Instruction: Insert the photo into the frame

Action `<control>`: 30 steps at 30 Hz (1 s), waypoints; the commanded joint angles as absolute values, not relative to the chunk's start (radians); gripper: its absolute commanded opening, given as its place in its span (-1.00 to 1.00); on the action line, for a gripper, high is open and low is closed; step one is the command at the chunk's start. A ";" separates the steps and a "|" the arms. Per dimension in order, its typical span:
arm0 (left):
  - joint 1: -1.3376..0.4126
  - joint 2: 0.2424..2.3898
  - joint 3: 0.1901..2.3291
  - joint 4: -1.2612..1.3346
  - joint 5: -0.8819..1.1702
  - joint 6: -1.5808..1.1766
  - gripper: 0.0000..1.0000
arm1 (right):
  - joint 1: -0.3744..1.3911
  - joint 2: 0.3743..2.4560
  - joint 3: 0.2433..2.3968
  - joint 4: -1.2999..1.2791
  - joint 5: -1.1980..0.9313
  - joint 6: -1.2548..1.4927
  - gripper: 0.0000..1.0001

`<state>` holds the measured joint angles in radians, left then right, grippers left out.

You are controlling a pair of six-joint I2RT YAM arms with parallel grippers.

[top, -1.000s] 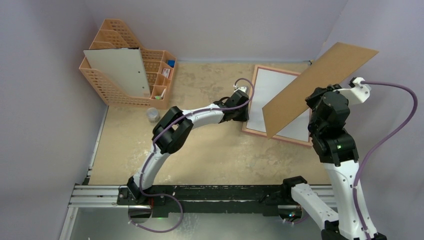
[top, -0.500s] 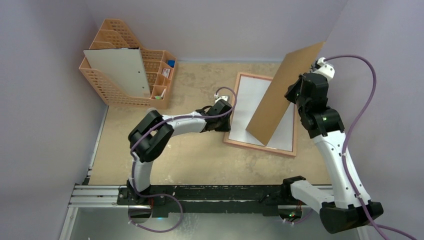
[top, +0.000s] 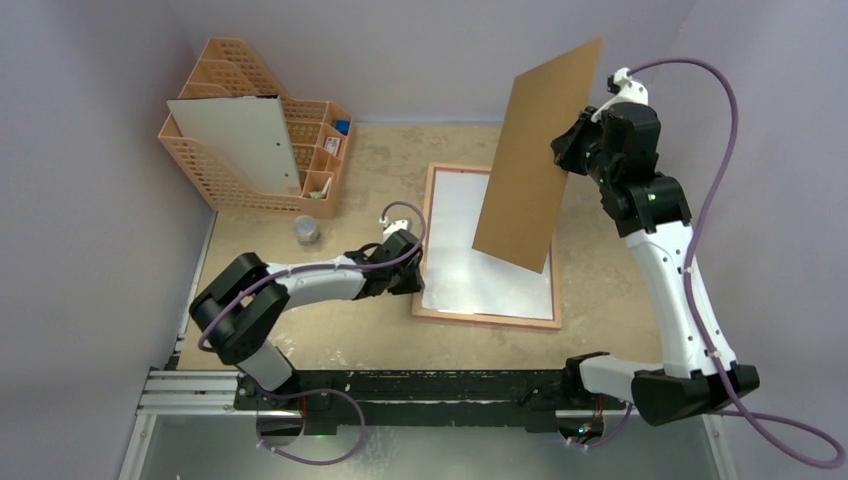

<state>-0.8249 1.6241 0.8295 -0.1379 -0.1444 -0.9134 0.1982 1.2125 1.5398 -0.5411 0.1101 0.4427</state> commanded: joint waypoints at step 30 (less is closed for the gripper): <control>-0.643 1.602 0.865 -0.097 -0.059 -0.764 -0.09 | 0.197 1.266 1.652 -0.556 0.011 0.379 -1.00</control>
